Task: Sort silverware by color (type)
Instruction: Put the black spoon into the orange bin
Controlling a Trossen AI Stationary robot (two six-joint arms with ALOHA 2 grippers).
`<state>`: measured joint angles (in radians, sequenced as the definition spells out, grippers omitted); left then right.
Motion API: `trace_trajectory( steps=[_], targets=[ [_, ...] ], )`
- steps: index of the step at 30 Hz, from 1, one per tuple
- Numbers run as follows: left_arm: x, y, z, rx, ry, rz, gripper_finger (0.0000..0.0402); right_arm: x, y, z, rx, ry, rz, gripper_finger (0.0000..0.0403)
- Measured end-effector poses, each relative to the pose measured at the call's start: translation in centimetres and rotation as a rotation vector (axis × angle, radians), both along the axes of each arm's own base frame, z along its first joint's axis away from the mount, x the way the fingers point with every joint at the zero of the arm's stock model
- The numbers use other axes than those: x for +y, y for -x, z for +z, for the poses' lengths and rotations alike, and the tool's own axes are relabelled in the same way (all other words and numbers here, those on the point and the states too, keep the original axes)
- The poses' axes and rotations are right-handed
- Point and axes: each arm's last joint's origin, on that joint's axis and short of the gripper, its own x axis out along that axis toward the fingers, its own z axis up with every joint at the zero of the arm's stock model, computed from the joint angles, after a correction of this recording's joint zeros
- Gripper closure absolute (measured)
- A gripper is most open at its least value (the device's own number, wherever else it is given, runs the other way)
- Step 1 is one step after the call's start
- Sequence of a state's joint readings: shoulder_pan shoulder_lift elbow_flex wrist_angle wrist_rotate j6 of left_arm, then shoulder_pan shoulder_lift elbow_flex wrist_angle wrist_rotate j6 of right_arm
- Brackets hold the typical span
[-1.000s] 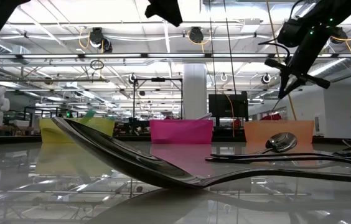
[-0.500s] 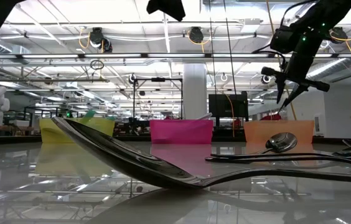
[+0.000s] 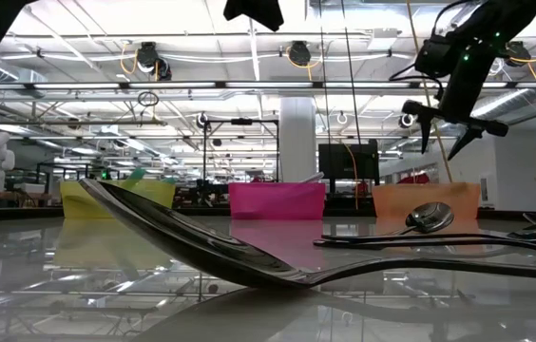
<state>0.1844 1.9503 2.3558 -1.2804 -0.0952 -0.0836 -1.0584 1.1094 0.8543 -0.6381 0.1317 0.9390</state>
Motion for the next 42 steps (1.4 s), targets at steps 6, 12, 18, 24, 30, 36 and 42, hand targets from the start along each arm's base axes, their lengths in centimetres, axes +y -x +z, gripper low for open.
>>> trace_trajectory(
  steps=[6, 12, 18, 24, 30, 36, 42],
  targets=[
    [0.3, 0.1, 0.0, 0.004, -0.013, -0.007, 0.0314, 0.1, -0.5, -0.2, 0.027, 0.001, 0.011, 0.0156],
    [0.9, 0.2, 0.0, 0.007, -0.017, 0.002, 0.0314, 0.5, -0.5, 0.5, 0.012, 0.044, 0.048, 0.0159],
    [1.2, 0.3, 0.0, 0.012, -0.023, 0.002, 0.0314, 1.5, -0.7, 2.7, -0.137, 0.156, 0.241, 0.0164],
    [1.1, 0.0, -0.3, 0.014, 0.006, 0.002, 0.0314, 4.4, -1.1, 4.4, -0.212, 0.213, 0.39, 0.0174],
    [0.7, -0.9, -1.3, 0.028, 0.044, 0.021, 0.0314, 7.7, -1.6, 5.2, -0.272, 0.19, 0.503, 0.0185],
    [-0.2, -2.1, -2.6, 0.057, 0.09, 0.042, 0.0314, 9.9, -2.2, 5.3, -0.337, 0.122, 0.562, 0.019],
    [-2.5, -4.0, -5.2, 0.141, 0.19, 0.003, 0.0313, 11.4, -2.8, 5.3, -0.367, 0.071, 0.625, 0.0191]
  ],
)
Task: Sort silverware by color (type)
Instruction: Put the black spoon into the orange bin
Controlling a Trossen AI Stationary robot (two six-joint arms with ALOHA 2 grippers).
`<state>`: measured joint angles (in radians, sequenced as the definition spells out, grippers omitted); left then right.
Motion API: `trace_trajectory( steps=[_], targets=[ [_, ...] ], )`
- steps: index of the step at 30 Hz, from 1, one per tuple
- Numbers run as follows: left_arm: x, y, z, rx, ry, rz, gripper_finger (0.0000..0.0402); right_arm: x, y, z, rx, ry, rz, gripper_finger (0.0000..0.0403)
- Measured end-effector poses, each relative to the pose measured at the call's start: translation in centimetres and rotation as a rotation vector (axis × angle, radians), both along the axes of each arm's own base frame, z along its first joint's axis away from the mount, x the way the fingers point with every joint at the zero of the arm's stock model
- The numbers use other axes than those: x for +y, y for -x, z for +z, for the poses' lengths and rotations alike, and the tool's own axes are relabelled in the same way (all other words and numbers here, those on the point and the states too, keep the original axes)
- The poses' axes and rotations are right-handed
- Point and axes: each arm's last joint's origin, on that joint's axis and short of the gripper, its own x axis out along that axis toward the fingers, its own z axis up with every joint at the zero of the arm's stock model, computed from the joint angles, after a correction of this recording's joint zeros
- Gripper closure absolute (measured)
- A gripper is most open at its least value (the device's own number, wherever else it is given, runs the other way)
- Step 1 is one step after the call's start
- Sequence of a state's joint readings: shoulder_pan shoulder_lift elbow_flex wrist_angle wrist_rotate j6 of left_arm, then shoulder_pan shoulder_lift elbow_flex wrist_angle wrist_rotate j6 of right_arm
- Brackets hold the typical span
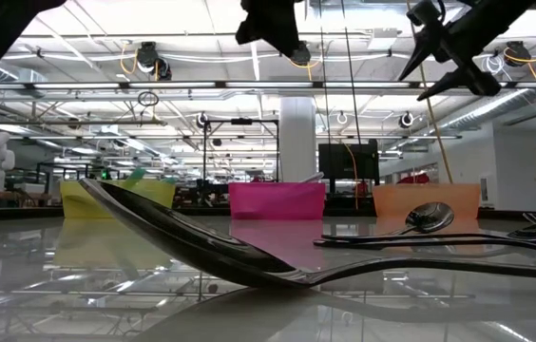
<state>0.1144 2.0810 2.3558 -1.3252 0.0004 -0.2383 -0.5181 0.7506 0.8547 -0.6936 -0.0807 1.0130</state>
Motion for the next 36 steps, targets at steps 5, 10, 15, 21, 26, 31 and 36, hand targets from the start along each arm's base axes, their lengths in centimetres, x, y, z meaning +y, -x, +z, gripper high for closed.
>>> trace_trajectory(
  steps=[5, 10, 15, 21, 26, 31, 36],
  targets=[
    [-2.9, -1.6, -2.1, 0.047, 0.048, 0.005, 0.0313, 0.6, -0.2, -0.2, 0.026, 0.008, 0.056, 0.0191],
    [-5.6, -2.9, -3.8, 0.068, 0.084, 0.012, 0.0311, 0.9, 0.0, -0.3, 0.059, 0.001, 0.153, 0.0191],
    [-8.3, -4.3, -6.1, 0.101, 0.151, 0.041, 0.025, 1.7, 0.8, 1.3, 0.108, 0.006, 0.276, 0.0191],
    [-10.7, -5.8, -9.7, 0.148, 0.187, 0.207, 0.015, 2.2, 2.2, 3.9, 0.201, 0.112, 0.334, 0.0191],
    [-12.1, -6.9, -12.4, 0.159, 0.221, 0.373, 0.0127, 2.4, 2.7, 4.8, 0.226, 0.162, 0.357, 0.0191],
    [-13.0, -8.4, -14.3, 0.109, 0.286, 0.432, 0.0126, 2.7, 3.0, 4.7, 0.229, 0.116, 0.377, 0.0191],
    [-13.2, -9.3, -14.9, 0.048, 0.307, 0.437, 0.0126, 2.8, 3.1, 4.7, 0.231, 0.12, 0.406, 0.0191]
  ],
)
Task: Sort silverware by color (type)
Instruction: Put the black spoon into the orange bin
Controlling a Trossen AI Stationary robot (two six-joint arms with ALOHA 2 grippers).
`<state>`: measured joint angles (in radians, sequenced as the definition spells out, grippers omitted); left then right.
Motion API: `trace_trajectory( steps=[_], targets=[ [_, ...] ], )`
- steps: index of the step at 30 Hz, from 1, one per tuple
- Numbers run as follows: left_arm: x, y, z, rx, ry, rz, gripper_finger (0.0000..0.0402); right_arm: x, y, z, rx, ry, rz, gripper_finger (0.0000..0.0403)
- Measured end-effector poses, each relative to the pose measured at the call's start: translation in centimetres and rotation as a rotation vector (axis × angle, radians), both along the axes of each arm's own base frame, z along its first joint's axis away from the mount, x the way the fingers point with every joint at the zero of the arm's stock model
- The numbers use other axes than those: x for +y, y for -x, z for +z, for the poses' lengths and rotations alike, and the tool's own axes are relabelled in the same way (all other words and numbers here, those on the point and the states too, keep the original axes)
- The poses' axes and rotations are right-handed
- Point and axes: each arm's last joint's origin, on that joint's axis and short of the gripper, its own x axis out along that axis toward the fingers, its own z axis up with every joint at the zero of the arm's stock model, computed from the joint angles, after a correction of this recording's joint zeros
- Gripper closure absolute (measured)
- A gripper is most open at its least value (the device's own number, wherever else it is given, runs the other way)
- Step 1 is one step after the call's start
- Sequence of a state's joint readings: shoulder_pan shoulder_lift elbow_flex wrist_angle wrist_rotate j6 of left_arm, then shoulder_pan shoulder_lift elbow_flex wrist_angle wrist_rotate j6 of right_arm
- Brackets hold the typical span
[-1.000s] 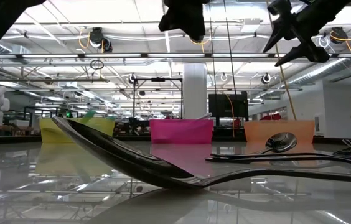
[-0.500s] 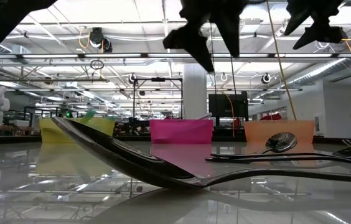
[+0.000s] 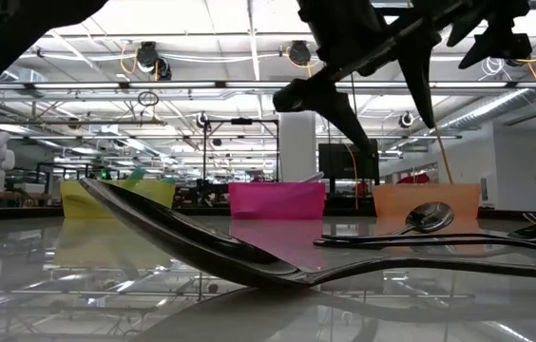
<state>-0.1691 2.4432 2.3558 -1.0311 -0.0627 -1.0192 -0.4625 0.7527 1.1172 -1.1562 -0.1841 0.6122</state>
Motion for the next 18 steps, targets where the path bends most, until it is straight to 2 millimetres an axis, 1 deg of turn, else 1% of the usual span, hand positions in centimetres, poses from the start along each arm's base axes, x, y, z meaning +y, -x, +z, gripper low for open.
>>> trace_trajectory(
  steps=[3, 7, 9, 12, 13, 16, 18],
  targets=[
    [0.3, -0.2, -0.5, 0.0, -0.043, 0.015, 0.0126, 0.0, 0.0, 0.0, 0.002, 0.007, 0.008, 0.0191],
    [0.3, -1.0, -1.7, -0.019, -0.099, -0.07, 0.0126, 0.0, 0.0, 0.0, 0.009, 0.014, 0.018, 0.0191],
    [0.1, -1.2, -3.2, 0.014, -0.114, -0.1, 0.0126, 0.0, 0.1, 0.0, 0.011, 0.018, 0.022, 0.0191],
    [-0.3, -1.0, -4.9, 0.085, -0.119, -0.116, 0.0126, 0.0, 0.1, -0.1, 0.012, 0.02, 0.023, 0.0191],
    [-0.4, -1.1, -5.2, 0.08, -0.118, -0.116, 0.0126, 0.0, 0.1, -0.1, 0.012, 0.02, 0.023, 0.0191],
    [-0.8, -1.3, -5.4, 0.062, -0.115, -0.134, 0.0128, 0.0, 0.0, 0.0, 0.011, 0.022, 0.021, 0.019],
    [-0.9, -1.9, -5.9, 0.024, -0.114, -0.141, 0.0134, 0.0, 0.0, 0.0, 0.011, 0.025, 0.021, 0.019]
  ],
)
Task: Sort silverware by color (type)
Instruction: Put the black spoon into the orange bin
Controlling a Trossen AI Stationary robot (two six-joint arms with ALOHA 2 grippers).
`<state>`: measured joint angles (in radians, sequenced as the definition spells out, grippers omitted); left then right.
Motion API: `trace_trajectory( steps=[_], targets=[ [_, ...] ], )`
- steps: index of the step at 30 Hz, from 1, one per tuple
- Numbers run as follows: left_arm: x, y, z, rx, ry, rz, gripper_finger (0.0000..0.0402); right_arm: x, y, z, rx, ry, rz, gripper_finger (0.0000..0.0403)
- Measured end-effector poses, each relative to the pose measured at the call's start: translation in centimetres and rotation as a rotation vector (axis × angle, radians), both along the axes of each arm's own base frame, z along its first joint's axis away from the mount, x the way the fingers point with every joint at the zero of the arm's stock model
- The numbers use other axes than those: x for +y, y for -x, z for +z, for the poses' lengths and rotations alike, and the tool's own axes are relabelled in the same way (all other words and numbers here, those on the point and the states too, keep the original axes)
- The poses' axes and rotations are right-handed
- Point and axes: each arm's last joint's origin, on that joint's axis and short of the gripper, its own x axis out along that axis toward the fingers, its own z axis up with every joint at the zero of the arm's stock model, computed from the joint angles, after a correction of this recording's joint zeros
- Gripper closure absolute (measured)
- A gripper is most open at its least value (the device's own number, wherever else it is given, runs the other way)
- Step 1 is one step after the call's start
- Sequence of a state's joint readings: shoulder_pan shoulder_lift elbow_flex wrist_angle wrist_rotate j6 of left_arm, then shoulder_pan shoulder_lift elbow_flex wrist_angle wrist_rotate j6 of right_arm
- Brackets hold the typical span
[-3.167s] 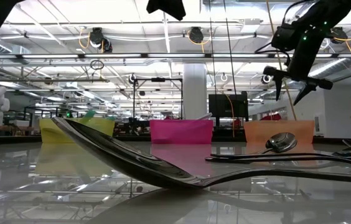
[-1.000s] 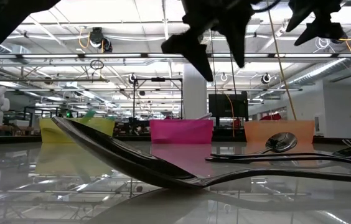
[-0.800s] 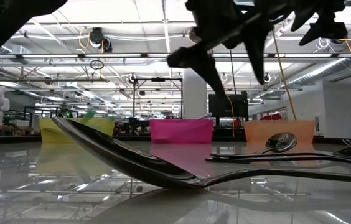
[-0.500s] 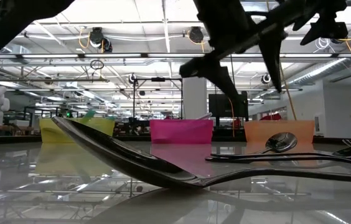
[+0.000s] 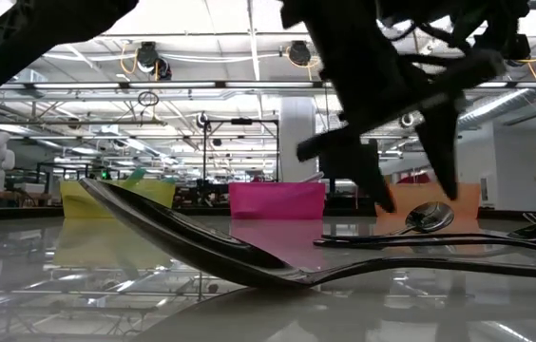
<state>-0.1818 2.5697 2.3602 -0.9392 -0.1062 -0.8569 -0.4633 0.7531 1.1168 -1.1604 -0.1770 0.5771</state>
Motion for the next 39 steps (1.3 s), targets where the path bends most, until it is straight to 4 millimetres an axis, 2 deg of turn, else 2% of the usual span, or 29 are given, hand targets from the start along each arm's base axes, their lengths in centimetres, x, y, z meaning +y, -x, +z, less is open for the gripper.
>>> trace_trajectory(
  steps=[3, 13, 21, 23, 29, 32, 39],
  targets=[
    [0.2, 0.2, -1.0, 0.049, 0.0, -0.021, 0.0154, -0.1, 0.0, 0.0, 0.005, 0.019, -0.013, 0.019],
    [1.1, -0.5, -0.8, -0.002, 0.033, -0.04, 0.0233, -0.2, -0.1, 0.0, 0.01, 0.034, -0.036, 0.019],
    [0.3, -1.0, -3.7, 0.026, 0.039, -0.116, 0.0293, -0.4, -0.4, 0.1, 0.0, 0.056, -0.059, 0.019],
    [0.2, -1.0, -3.9, 0.03, 0.036, -0.121, 0.0311, -0.4, -0.4, 0.1, -0.001, 0.057, -0.059, 0.019],
    [1.0, -1.1, -4.1, 0.035, 0.033, -0.108, 0.0386, -0.5, -0.6, 0.3, -0.023, 0.067, -0.06, 0.019],
    [1.7, -1.2, -4.0, 0.034, 0.047, -0.095, 0.0394, -0.6, -0.6, 0.4, -0.035, 0.072, -0.06, 0.019],
    [3.5, -0.9, -1.6, 0.015, 0.024, -0.068, 0.0399, -0.4, -0.3, 1.2, -0.064, 0.097, -0.05, 0.019]
  ],
)
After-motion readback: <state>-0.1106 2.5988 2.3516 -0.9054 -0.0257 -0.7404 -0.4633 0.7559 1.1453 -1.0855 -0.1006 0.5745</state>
